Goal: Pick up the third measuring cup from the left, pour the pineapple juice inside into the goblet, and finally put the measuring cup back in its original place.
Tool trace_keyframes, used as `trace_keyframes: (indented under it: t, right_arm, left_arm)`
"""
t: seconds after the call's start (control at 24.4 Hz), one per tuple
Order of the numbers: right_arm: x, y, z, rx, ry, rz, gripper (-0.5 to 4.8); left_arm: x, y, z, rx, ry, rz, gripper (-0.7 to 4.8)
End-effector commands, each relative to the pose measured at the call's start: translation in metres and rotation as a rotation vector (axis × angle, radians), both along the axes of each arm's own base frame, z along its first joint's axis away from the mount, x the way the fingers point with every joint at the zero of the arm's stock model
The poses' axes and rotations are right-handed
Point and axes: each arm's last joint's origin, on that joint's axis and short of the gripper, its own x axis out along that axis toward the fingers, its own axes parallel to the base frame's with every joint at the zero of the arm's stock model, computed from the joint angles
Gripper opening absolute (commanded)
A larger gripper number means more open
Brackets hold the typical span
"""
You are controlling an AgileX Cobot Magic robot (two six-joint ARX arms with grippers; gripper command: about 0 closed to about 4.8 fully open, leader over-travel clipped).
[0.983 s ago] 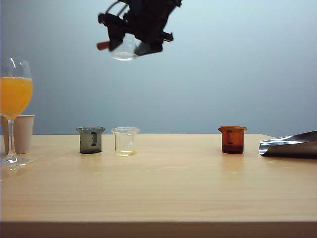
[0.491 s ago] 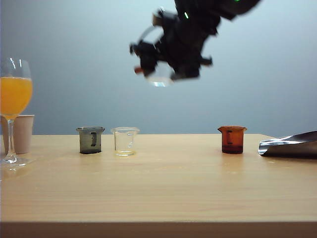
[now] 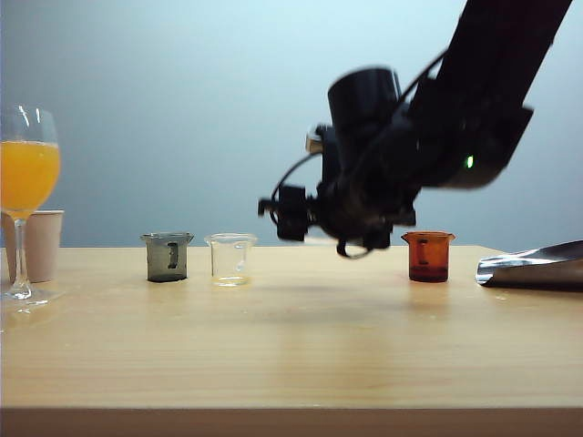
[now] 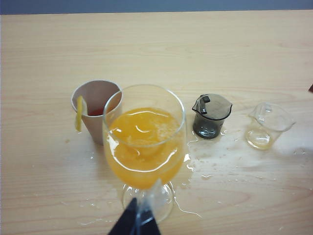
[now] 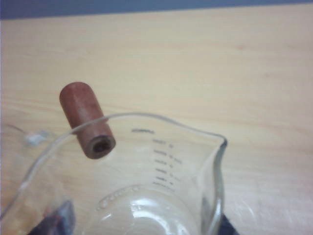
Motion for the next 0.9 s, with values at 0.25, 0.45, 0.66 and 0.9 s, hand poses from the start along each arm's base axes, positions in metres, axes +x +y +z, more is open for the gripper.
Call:
trace_keyframes:
  t: [0.25,0.45,0.66,0.9]
  right_arm:
    - [0.022,-0.012,-0.011,0.017,-0.028,-0.06,2.61]
    - [0.037,-0.011,-0.016,0.014,-0.033,-0.05,2.61]
    - [0.043,-0.006,-0.024,0.009,-0.023,-0.045,2.61]
    - [0.043,-0.005,-0.039,-0.008,0.018,-0.013,2.61]
  left_arm:
    - [0.0,0.0,0.002,0.0,-0.014,-0.001,-0.03]
    - [0.0,0.0,0.002,0.001,-0.014,0.0,-0.03]
    - [0.0,0.0,0.002,0.001,-0.013,0.0,-0.03]
    - [0.0,0.0,0.002,0.001,-0.014,0.0,-0.03]
